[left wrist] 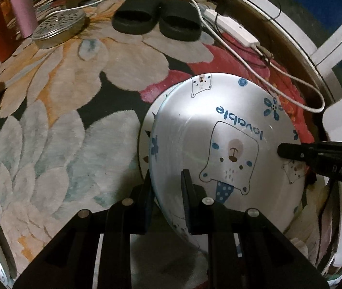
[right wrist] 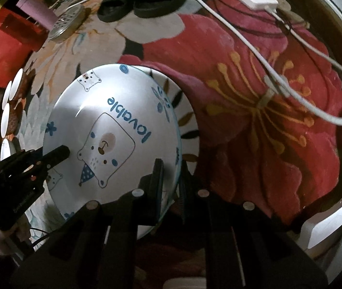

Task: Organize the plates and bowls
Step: 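Carry the bear-print plate and lower it onto the leaf-pattern plate, then open the right tool and withdraw from the stacked plates, then grasp the rim of the second bear-print plate with the right tool, then lift the bear-print plate and carry it toward the stacked plates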

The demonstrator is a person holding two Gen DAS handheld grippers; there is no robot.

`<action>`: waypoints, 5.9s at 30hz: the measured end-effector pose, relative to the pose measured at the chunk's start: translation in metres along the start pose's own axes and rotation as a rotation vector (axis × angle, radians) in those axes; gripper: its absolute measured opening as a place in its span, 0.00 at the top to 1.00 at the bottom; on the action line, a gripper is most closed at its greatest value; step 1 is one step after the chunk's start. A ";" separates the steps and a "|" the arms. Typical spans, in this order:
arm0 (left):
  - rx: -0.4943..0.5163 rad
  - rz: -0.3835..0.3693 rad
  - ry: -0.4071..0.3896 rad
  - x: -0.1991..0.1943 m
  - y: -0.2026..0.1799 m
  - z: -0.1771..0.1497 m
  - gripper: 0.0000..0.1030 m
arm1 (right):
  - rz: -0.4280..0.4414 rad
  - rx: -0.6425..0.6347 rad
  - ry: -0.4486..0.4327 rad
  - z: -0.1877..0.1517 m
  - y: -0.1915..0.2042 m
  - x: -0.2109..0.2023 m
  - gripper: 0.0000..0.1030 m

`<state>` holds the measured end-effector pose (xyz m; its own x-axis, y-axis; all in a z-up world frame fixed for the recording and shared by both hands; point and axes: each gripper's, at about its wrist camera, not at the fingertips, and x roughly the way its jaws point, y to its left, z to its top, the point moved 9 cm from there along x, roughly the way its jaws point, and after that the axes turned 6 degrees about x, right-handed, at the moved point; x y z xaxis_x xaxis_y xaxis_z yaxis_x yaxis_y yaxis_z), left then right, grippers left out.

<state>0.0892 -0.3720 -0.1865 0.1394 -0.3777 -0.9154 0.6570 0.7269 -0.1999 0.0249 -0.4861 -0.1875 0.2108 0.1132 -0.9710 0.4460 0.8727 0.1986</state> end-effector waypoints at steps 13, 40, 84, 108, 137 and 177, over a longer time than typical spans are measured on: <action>0.022 0.012 0.051 0.016 -0.001 -0.001 0.81 | -0.007 0.028 0.035 -0.003 -0.009 0.018 0.88; 0.002 -0.041 -0.050 -0.025 -0.005 0.027 0.03 | 0.049 0.019 -0.089 0.022 0.015 -0.005 0.12; -0.241 0.212 -0.091 -0.121 0.191 -0.104 0.03 | 0.112 -0.316 -0.064 -0.027 0.214 0.023 0.12; -0.395 0.299 -0.087 -0.152 0.271 -0.166 0.03 | 0.139 -0.443 -0.022 -0.058 0.295 0.044 0.11; -0.730 0.345 -0.111 -0.167 0.395 -0.255 0.13 | 0.195 -0.552 0.030 -0.080 0.418 0.094 0.23; -0.661 0.248 -0.026 -0.128 0.363 -0.249 0.76 | 0.133 -0.595 0.115 -0.105 0.412 0.116 0.88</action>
<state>0.1255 0.0836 -0.2287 0.2496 -0.1636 -0.9544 0.0169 0.9862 -0.1647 0.1420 -0.0634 -0.2323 0.1213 0.2611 -0.9577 -0.1464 0.9589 0.2429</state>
